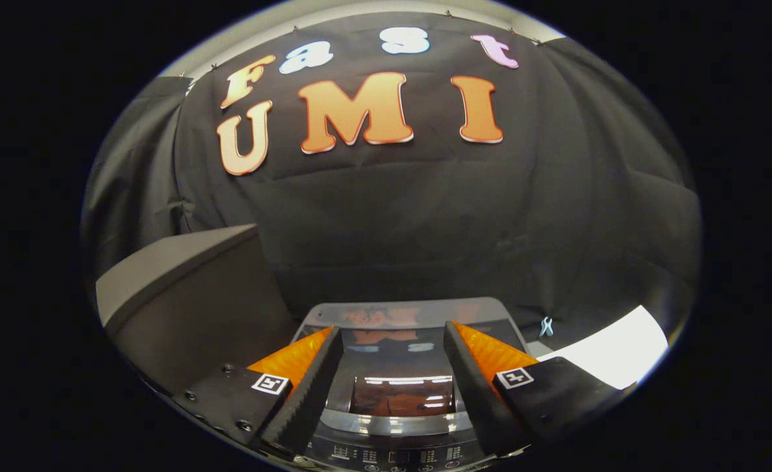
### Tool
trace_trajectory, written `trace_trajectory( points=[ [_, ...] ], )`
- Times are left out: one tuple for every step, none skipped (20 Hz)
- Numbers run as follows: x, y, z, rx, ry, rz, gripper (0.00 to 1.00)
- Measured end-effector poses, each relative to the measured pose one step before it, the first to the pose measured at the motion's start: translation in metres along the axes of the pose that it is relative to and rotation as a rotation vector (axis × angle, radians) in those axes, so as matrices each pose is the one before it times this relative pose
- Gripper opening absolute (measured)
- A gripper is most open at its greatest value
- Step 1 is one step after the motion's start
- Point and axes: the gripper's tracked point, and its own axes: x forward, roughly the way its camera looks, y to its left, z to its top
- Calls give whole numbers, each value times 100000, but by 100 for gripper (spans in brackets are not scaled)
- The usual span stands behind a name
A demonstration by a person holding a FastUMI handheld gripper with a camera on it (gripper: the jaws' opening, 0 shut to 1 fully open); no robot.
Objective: Put the clothes into the washing machine and then close the washing machine lid.
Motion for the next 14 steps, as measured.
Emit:
trace_trajectory(
  points=[
    [-811,329,1367,-359,-2988,89,99],
    [-945,321,1204,-43,-2463,204,99],
    [-842,423,1308,384,-2452,301,99],
    [-923,414,1302,262,-2306,548,99],
    [-813,469,1442,73,-2455,450,99],
    [-789,396,1372,-594,-2029,147,99],
    [-765,323,1401,-1282,-1835,362,99],
    [-785,320,1447,-1390,-1801,291,99],
    [-848,208,1291,-944,-1290,113,99],
    [-1003,125,1024,-19,-1014,428,99],
    [-927,378,1140,583,-940,1036,99],
    [-750,250,1087,1113,-1274,1009,99],
    [-626,243,1017,1214,-919,650,99],
    [-708,-35,930,1090,-791,485,99]
  ],
)
